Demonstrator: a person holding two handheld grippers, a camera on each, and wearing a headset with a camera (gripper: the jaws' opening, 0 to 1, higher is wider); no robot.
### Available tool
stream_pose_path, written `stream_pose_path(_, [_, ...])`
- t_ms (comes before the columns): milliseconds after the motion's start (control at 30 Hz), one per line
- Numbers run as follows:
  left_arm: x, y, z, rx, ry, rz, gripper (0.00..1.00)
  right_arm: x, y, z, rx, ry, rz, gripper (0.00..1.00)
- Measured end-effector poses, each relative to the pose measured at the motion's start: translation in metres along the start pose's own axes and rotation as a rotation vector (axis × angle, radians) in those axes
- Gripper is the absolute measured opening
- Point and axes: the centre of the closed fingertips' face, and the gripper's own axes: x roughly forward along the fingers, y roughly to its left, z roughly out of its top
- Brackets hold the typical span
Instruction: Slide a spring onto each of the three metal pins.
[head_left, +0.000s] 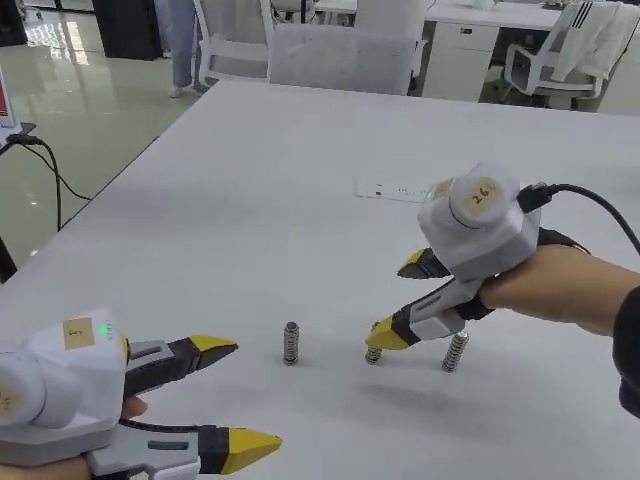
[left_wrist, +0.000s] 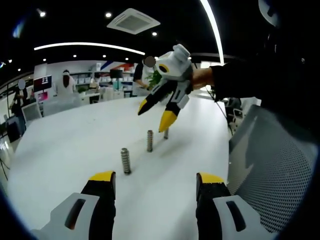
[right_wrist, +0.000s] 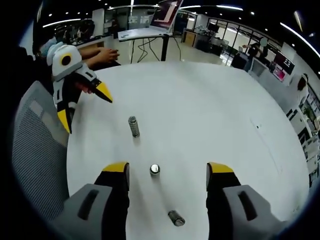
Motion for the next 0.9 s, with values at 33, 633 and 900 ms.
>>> stream_pose_path(33, [0.0, 0.0, 0.0, 0.001, 0.001, -0.001, 0.61, -0.002, -0.001, -0.002, 0.006, -0.006, -0.005, 0.62])
stream_pose_path(633, [0.004, -0.002, 0.009, 0.005, -0.008, -0.006, 0.62, -0.032, 0.0, -0.023, 0.092, -0.103, -0.067, 0.7])
stream_pose_path(900, [0.003, -0.003, 0.011, 0.007, -0.013, -0.004, 0.62, -0.043, 0.007, -0.041, 0.123, -0.14, -0.076, 0.72])
